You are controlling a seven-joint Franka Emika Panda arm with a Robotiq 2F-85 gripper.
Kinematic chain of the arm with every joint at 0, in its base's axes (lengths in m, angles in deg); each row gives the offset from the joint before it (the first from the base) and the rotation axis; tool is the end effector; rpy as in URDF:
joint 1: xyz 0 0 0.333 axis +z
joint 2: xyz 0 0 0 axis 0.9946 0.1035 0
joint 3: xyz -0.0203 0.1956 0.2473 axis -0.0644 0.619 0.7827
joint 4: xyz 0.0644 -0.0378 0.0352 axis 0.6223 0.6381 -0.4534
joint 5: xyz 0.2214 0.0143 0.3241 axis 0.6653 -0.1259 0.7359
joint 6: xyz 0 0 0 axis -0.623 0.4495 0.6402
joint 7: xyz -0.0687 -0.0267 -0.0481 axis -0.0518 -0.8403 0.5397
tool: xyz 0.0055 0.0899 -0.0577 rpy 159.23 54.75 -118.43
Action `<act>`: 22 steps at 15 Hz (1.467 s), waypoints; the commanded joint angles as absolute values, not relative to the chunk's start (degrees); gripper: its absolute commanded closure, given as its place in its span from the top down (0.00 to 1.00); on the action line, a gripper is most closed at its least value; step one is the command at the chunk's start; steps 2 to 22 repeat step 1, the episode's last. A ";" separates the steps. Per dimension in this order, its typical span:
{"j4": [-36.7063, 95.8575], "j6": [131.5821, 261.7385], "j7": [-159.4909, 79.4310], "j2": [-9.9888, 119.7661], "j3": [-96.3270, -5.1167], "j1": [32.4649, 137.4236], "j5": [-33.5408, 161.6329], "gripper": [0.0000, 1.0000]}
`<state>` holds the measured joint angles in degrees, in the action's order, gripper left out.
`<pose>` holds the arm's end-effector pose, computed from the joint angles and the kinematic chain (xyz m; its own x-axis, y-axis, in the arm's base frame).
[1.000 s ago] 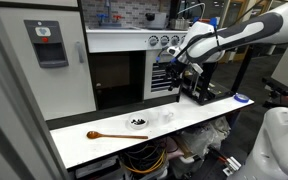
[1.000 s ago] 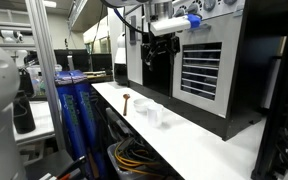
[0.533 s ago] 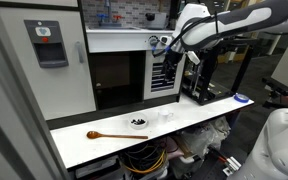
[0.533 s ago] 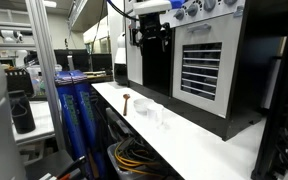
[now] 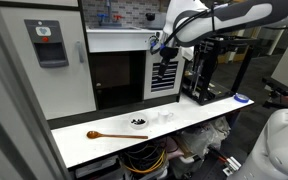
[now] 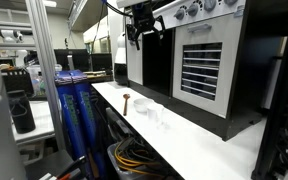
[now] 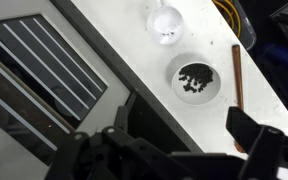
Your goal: Lift the white cup and empty its contents into the bowl
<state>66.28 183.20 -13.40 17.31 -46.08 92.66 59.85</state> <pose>0.4584 0.0696 0.5333 0.8063 0.5693 0.1607 0.5390 -0.8190 0.1969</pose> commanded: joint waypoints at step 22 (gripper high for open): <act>65.95 183.05 -13.63 17.65 -45.58 92.19 59.99 1.00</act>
